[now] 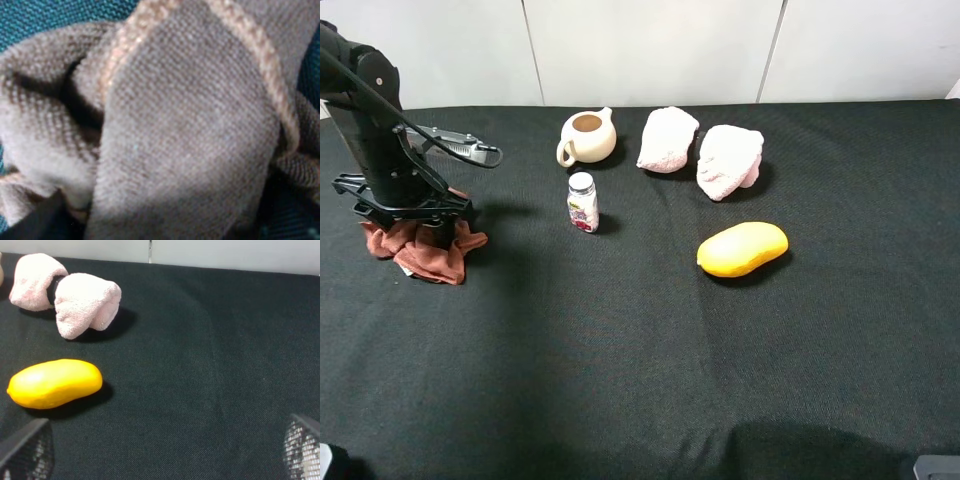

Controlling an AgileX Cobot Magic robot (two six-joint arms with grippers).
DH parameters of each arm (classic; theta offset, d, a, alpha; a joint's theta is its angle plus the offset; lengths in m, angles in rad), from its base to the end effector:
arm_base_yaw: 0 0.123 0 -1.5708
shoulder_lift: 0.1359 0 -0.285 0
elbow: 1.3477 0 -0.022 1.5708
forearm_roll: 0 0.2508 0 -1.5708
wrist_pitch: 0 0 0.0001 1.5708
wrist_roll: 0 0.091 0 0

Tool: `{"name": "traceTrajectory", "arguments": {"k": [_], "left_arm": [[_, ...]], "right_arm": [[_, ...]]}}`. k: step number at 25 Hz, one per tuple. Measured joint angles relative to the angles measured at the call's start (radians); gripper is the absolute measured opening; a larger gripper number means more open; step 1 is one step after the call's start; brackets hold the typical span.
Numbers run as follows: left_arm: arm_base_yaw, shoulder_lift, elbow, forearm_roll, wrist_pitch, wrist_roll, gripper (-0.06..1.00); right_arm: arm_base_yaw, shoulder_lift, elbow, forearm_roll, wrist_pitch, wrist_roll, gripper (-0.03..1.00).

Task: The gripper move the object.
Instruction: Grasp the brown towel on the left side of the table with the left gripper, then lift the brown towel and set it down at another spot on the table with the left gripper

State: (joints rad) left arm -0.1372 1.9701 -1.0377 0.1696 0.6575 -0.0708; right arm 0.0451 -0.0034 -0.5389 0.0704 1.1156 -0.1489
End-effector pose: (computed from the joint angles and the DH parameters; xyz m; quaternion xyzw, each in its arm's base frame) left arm 0.3331 -0.0365 0.1049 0.0983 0.9931 0.0502 0.0393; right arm -0.0127 0.0052 0.2837 -0.0859 0.8516 0.0082 0.5170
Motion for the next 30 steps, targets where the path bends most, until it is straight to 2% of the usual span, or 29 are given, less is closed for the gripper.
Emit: {"name": "traceTrajectory", "arguments": {"k": [12,30], "left_arm": [[0.000,0.000,0.000,0.004,-0.002,0.000,0.20],[0.000,-0.027,-0.004,0.001,0.006,0.000,0.20]], "right_arm": [[0.000,0.000,0.000,0.000,0.001,0.000,0.69],[0.000,0.000,0.000,0.000,0.001,0.000,0.69]]}}
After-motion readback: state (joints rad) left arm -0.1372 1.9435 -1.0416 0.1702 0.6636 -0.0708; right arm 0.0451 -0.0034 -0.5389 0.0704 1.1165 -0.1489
